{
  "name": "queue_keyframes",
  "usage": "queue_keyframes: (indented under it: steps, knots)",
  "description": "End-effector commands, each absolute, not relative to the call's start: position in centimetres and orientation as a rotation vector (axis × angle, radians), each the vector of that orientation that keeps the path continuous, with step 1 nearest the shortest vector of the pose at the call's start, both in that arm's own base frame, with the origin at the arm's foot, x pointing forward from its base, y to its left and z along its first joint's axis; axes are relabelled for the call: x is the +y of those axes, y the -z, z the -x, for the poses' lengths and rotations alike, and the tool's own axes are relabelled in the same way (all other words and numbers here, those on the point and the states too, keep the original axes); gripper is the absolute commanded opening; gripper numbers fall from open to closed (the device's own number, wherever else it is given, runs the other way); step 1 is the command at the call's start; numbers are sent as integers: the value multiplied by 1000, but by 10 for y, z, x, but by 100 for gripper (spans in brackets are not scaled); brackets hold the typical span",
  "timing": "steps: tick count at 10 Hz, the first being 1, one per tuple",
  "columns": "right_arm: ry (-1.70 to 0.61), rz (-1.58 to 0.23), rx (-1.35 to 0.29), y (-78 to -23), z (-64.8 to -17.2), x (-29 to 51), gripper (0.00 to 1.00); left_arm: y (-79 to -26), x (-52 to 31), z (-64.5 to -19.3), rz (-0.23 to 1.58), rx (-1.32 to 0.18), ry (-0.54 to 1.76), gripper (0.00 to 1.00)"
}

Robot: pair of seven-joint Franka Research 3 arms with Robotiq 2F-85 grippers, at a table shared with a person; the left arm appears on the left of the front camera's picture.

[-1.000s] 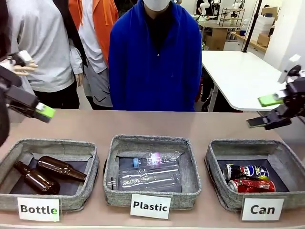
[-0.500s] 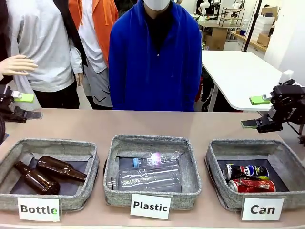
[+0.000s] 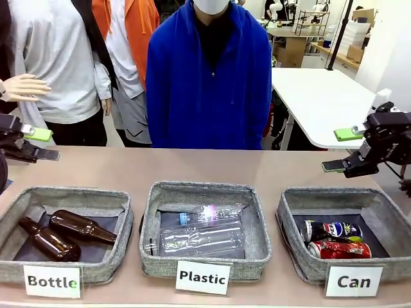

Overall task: Sort the can waste into the basket.
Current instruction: Pick up the can waste from the table and place it in the right Fabric basket.

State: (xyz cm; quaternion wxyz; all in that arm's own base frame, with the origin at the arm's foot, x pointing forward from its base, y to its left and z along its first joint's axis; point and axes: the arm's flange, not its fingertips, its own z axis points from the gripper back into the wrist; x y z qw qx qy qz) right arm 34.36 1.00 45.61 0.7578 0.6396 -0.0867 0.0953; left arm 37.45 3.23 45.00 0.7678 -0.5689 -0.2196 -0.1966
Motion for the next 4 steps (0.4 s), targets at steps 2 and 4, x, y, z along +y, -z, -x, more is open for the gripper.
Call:
queue_keyframes:
  steps: [2,4]
  knots:
    - [-206,-1394,-177,-455,-340,11,100,-452,35,-373,1236,-463,419,100]
    - [-206,-1394,-177,-455,-340,11,100,-452,35,-373,1236,-463,419,100]
